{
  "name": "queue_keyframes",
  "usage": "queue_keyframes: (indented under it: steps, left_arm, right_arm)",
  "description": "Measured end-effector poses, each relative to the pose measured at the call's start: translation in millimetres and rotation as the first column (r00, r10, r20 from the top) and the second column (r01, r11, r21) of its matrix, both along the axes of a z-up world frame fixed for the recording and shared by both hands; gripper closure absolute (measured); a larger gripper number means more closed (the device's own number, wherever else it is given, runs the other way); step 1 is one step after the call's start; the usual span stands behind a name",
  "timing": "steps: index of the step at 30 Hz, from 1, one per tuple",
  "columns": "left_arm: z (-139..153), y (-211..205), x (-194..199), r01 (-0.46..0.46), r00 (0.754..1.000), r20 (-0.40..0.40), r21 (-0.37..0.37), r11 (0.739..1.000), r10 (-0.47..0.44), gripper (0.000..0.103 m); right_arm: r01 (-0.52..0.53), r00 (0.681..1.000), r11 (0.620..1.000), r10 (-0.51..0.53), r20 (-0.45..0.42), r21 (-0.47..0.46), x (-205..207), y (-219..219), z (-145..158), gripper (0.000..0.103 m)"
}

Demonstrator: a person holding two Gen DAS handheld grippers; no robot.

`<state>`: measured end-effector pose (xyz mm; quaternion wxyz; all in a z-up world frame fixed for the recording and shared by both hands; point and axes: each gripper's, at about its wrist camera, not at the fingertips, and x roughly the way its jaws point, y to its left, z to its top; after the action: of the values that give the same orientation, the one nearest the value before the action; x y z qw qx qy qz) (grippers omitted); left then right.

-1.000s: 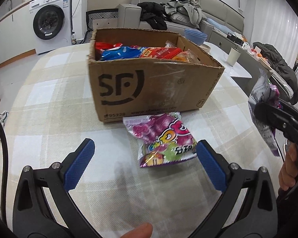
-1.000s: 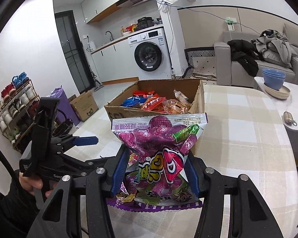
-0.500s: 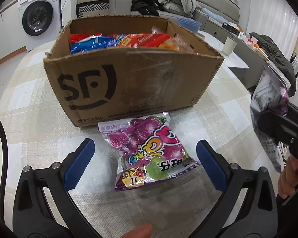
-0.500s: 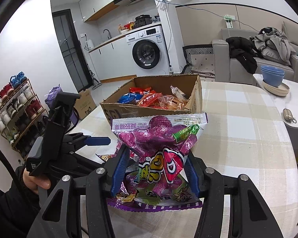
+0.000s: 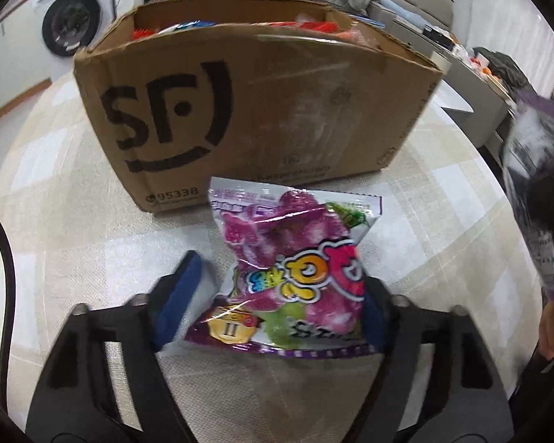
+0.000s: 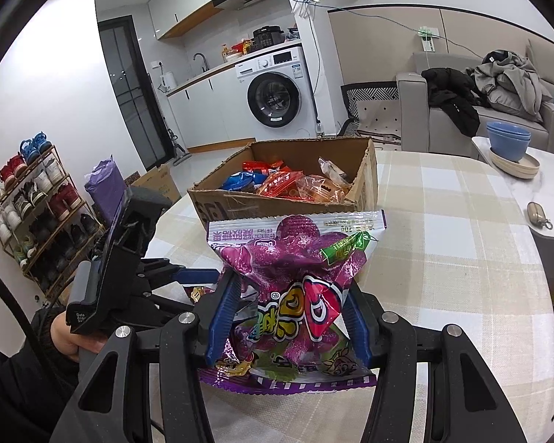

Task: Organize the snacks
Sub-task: 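Grasp the other purple candy bag with the left gripper while the right gripper holds its bag, then carry both purple candy bags up and over the box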

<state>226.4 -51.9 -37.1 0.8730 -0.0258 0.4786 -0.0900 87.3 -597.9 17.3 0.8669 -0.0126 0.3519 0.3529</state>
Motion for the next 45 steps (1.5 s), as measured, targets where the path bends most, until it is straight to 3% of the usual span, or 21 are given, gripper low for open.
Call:
queue_keyframes:
  steps: [6, 11, 19, 25, 35, 45]
  left_arm:
    - [3, -13, 0, 0.029, 0.997, 0.069, 0.044, 0.999, -0.032, 0.058]
    - [4, -16, 8, 0.031, 0.995, 0.093, 0.029, 0.999, -0.034, 0.062]
    - [28, -17, -14, 0.035, 0.988, 0.148, 0.0, 0.999, -0.035, 0.063]
    - [66, -25, -23, 0.051, 0.973, 0.225, -0.012, 0.999, -0.047, 0.063]
    - [145, 8, -72, 0.039, 0.937, 0.347, -0.03, 0.999, -0.026, 0.063]
    - [176, 47, -84, -0.013, 0.927, 0.374, -0.045, 0.999, 0.029, 0.063]
  right_arm:
    - [0.002, 1.0, 1.0, -0.002, 0.0, 0.007, 1, -2, 0, 0.049]
    - [0.0, 1.0, 1.0, 0.0, 0.002, 0.008, 0, -2, 0, 0.049]
    - [0.002, 1.0, 1.0, -0.002, 0.006, 0.021, 1, -4, 1, 0.049]
    - [0.004, 1.0, 0.999, -0.004, 0.018, 0.04, 0, -7, 3, 0.049]
    - [0.01, 0.999, 0.997, -0.014, 0.05, 0.079, -2, -6, 9, 0.049]
    - [0.029, 0.994, 0.995, -0.04, 0.106, 0.099, 13, 5, 30, 0.049]
